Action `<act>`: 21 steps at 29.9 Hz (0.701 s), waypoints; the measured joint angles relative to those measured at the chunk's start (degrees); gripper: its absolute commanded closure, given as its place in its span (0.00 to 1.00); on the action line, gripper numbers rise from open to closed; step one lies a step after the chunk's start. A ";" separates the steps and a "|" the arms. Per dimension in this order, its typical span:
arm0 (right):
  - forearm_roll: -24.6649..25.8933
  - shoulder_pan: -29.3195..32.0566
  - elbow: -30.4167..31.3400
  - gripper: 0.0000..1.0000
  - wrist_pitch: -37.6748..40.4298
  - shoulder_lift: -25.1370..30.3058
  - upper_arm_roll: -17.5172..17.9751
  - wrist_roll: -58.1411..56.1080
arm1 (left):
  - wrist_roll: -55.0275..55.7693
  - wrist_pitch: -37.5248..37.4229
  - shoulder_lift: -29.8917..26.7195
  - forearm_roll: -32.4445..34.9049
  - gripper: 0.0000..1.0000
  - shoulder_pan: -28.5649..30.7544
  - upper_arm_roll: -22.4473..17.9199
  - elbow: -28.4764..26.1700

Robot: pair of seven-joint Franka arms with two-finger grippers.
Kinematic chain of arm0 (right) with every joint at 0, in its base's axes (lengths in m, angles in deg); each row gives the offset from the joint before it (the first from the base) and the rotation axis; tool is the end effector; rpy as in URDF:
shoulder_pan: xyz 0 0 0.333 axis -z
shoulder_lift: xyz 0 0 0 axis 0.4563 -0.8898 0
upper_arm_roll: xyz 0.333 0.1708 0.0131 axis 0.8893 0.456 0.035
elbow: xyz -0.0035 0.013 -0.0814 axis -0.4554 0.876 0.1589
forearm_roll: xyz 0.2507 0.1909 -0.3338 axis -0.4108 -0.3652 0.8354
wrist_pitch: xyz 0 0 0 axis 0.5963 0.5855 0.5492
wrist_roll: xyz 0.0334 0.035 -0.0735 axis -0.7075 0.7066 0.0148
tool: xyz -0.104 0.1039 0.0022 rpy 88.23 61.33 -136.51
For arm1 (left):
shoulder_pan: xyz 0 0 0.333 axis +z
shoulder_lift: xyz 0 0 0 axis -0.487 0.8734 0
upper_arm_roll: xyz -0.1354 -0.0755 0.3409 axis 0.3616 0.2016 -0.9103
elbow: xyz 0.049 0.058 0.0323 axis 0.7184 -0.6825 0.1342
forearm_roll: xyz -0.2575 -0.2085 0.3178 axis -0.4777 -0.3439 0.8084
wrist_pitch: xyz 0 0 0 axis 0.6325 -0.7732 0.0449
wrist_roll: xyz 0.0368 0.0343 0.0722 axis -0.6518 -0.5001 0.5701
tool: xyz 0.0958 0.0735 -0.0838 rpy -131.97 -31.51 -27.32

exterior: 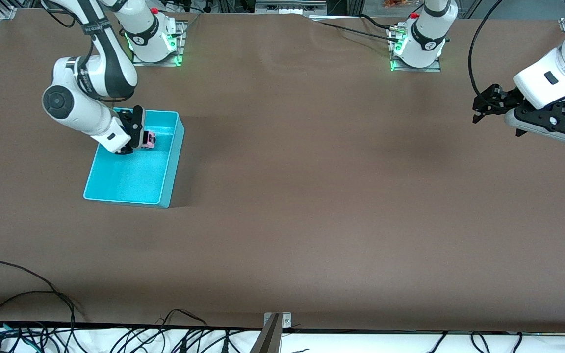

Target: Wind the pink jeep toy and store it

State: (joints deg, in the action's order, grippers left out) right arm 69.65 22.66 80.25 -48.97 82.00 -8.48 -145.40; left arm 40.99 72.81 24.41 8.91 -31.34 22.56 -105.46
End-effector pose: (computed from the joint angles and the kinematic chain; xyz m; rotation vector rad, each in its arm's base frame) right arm 0.5016 0.0463 0.2085 -2.1773 -2.0907 0.1846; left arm 0.6193 -0.0630 0.6145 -3.1001 0.5042 0.0366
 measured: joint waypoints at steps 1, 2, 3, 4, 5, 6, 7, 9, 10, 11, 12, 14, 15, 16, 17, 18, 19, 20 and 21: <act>0.00 0.00 0.91 0.87 -1.44 -0.17 0.00 -0.10 | 0.00 0.00 0.00 0.00 0.00 -0.02 0.01 0.02; 0.00 0.00 1.67 0.86 -2.65 -0.37 0.00 -0.18 | 0.00 0.00 0.00 0.00 0.00 -0.04 0.03 0.03; 0.00 0.00 2.36 0.86 -3.80 -0.62 0.00 -0.25 | 0.00 0.00 0.00 0.00 0.00 -0.07 0.05 0.03; 0.00 0.00 2.80 0.86 -4.58 -0.87 0.00 -0.32 | 0.00 0.00 0.00 0.00 0.00 -0.09 0.07 0.03; 0.00 0.00 3.19 0.85 -5.30 -1.14 0.00 -0.39 | 0.00 0.00 0.00 0.00 0.00 -0.12 0.09 0.03; 0.00 0.00 3.41 0.82 -5.74 -1.38 0.00 -0.43 | 0.00 0.00 0.00 0.00 0.00 -0.13 0.11 0.04; 0.00 0.00 3.54 0.78 -6.10 -1.61 0.00 -0.46 | 0.00 0.00 0.00 0.00 0.00 -0.14 0.12 0.03; 0.00 -0.01 3.60 0.64 -6.52 -2.08 0.00 -0.53 | 0.00 0.00 0.00 0.00 0.00 -0.14 0.13 0.04; 0.00 -0.02 3.60 0.53 -6.64 -2.25 0.00 -0.55 | 0.00 0.00 0.00 0.00 0.00 -0.14 0.12 0.04; 0.00 -0.02 3.60 0.32 -6.70 -2.36 0.00 -0.56 | 0.00 0.00 0.00 0.00 0.00 -0.14 0.13 0.06; 0.00 -0.02 3.60 0.00 -6.76 -2.45 0.00 -0.57 | 0.00 0.00 0.00 0.00 0.00 -0.14 0.13 0.11; 0.00 -0.02 3.60 0.00 -6.83 -2.52 0.00 -0.57 | 0.00 0.00 0.00 0.00 0.00 -0.15 0.13 0.19; 0.00 -0.03 3.60 0.00 -6.84 -2.52 0.00 -0.57 | 0.00 0.00 0.00 0.00 0.00 -0.15 0.13 0.24; 0.00 -0.03 3.59 0.00 -6.85 -2.51 0.00 -0.57 | 0.00 0.00 0.00 0.00 0.00 -0.15 0.13 0.28; 0.00 -0.03 3.58 0.00 -6.86 -2.50 0.00 -0.57 | 0.00 0.00 0.00 0.00 0.00 -0.16 0.14 0.31; 0.00 -0.03 3.56 0.00 -6.86 -2.49 0.00 -0.57 | 0.00 0.00 0.00 0.00 0.00 -0.17 0.15 0.33; 0.00 -0.03 3.53 0.00 -6.86 -2.48 0.00 -0.57 | 0.00 0.00 0.00 0.00 0.00 -0.20 0.17 0.36; 0.00 -0.04 3.50 0.00 -6.86 -2.48 0.00 -0.57 | 0.00 0.00 0.00 0.00 0.00 -0.22 0.19 0.37; 0.00 -0.04 3.44 0.00 -6.86 -2.47 0.00 -0.57 | 0.00 0.00 0.00 0.00 0.00 -0.24 0.20 0.39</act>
State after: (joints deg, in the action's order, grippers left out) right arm 69.65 22.63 83.69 -55.84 79.53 -8.48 -145.97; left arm 40.99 72.81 24.41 8.91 -31.58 22.76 -105.07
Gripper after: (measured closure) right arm 0.211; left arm 0.000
